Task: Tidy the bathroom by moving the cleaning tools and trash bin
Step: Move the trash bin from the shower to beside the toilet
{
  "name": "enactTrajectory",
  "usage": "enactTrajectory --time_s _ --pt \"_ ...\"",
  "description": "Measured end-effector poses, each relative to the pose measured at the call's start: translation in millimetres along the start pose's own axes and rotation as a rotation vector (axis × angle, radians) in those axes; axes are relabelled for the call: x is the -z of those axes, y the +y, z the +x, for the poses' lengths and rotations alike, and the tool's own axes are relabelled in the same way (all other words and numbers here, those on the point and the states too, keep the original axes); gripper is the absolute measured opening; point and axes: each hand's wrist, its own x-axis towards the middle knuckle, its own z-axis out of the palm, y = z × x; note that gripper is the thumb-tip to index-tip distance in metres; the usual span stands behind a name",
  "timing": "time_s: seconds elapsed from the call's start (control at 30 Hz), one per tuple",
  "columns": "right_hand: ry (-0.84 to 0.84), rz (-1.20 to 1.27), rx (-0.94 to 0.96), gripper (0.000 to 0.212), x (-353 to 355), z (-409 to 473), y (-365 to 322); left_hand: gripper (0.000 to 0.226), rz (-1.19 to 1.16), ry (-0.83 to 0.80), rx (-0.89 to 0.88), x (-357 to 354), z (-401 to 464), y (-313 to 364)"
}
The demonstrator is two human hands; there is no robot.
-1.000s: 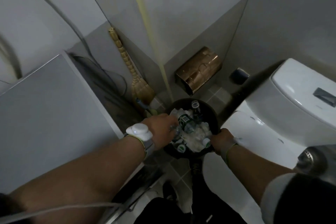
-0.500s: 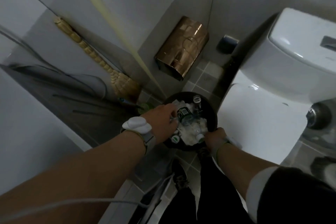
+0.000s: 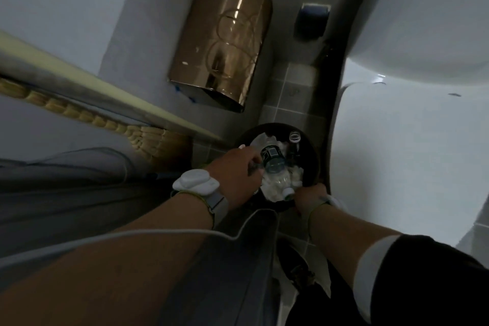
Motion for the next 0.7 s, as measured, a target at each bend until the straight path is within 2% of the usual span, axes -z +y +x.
enactTrajectory --time_s 0.1,0.17,0.23,0.33,0.4,0.43,0.47,0.53,0.57,0.7 --pt "-0.023 -0.294 0.082 0.041 -6.0 27.7 -9.2 0.023 -0.049 -0.015 0.03 -17.8 31.7 -9.7" --pt "0.001 -0.407 0.152 0.041 -10.4 49.7 -12.8 0.024 -0.067 -0.02 0.048 -30.1 50.7 -16.4" --pt "-0.01 -0.355 0.124 0.041 -15.8 68.9 -16.1 0.028 -0.07 -0.044 0.074 -43.7 69.9 -27.7" --pt "0.028 -0.326 0.244 0.04 -21.5 107.8 -15.7 0.035 -0.109 -0.107 0.124 -61.8 98.2 -47.2" --pt "0.096 -0.022 0.104 0.042 -29.9 141.1 -21.1 0.038 -0.132 -0.129 0.164 -79.0 122.7 -60.3" --pt "0.089 0.046 0.076 0.046 -31.2 143.4 -26.6 0.038 -0.14 -0.117 0.181 -79.9 126.0 -65.1" --pt "0.118 0.038 0.063 0.048 -34.7 154.3 -31.7 0.038 -0.148 -0.098 0.19 -83.4 134.2 -69.0" --pt "0.115 -0.153 0.115 0.048 -38.9 174.2 -40.2 0.04 -0.141 -0.063 0.19 -89.9 151.2 -76.7" --pt "0.092 -0.051 0.114 0.047 -39.8 179.8 -45.1 0.041 -0.145 -0.056 0.186 -91.8 160.0 -79.7" --pt "0.122 -0.17 0.245 0.045 -33.2 203.8 -51.4 0.042 -0.23 -0.052 0.198 -104.7 201.8 -86.0"
